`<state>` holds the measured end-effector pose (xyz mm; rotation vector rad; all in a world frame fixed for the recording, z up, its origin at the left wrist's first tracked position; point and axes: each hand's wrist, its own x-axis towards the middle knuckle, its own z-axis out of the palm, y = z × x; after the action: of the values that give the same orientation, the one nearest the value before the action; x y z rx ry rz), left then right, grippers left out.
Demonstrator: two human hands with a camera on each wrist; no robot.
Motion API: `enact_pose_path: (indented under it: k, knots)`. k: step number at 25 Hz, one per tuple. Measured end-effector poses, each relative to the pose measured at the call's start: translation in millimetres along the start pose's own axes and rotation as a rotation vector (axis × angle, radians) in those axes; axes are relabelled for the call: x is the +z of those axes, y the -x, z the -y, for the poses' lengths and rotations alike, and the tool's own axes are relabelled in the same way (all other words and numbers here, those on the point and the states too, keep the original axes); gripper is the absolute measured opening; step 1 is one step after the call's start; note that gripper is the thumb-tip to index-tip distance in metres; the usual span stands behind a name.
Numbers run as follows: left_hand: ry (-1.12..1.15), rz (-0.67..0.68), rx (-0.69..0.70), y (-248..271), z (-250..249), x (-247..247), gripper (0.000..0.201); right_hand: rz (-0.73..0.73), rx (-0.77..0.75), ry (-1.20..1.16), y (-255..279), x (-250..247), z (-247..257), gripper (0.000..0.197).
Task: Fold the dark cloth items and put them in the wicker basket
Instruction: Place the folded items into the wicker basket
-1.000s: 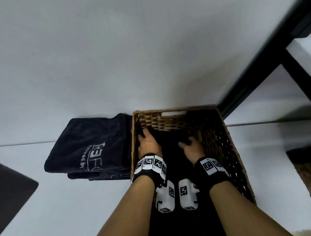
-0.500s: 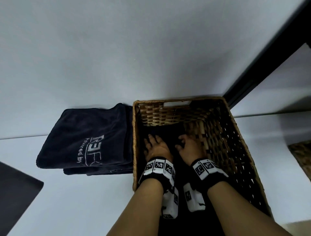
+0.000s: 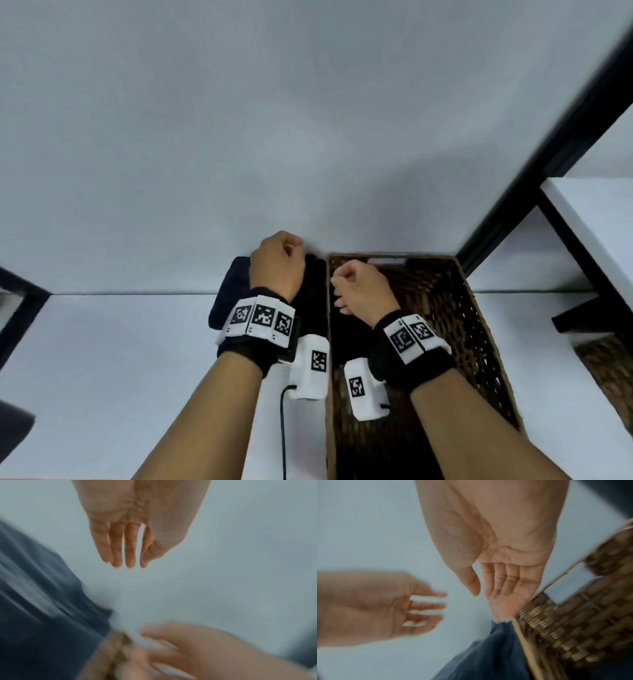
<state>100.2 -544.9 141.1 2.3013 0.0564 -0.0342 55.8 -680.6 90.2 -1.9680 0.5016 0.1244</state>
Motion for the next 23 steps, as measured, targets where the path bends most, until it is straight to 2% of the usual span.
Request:
enact_pose_path:
  k: [2, 4, 5, 7, 12, 14, 16, 18, 20, 21, 23]
  knots:
    - [-0.186, -0.029, -0.184, -16, 47, -30, 0.026, 0.104, 0.017, 0.25, 4, 24, 13, 0.016]
    - [-0.348, 0.147, -0.361, -22, 87, -42, 0.042, 0.143, 0.043, 0.48, 8, 46, 18, 0.032]
    - [-0.353, 0.243, -0.397, -23, 98, -41, 0.049, 0.133, 0.051, 0.535, 10, 52, 19, 0.038]
    - [-0.303, 0.325, -0.406, -22, 111, -41, 0.055, 0.107, 0.083, 0.575, 13, 68, 16, 0.046]
    - [-0.238, 0.286, -0.407, -26, 100, -46, 0.052, -0.015, 0.143, 0.405, 15, 71, 10, 0.045]
    - [-0.036, 0.266, -0.476, -32, 96, -44, 0.051, -0.058, 0.148, 0.368, 18, 68, 9, 0.047]
    - [0.254, 0.265, -0.607, -35, 88, -48, 0.048, -0.075, 0.164, 0.352, 18, 66, 7, 0.048]
    - [0.412, 0.295, -0.671, -35, 79, -53, 0.03, -0.062, 0.227, 0.18, 21, 63, 6, 0.046]
    - [0.447, 0.314, -0.646, -34, 63, -58, 0.019, -0.04, 0.317, 0.014, 22, 59, 4, 0.041]
    - [0.444, 0.308, -0.597, -32, 51, -61, 0.02, -0.054, 0.325, 0.002, 23, 55, 5, 0.039]
    - [0.44, 0.279, -0.437, -29, 26, -60, 0.04, -0.079, 0.331, 0.025, 18, 47, 4, 0.045]
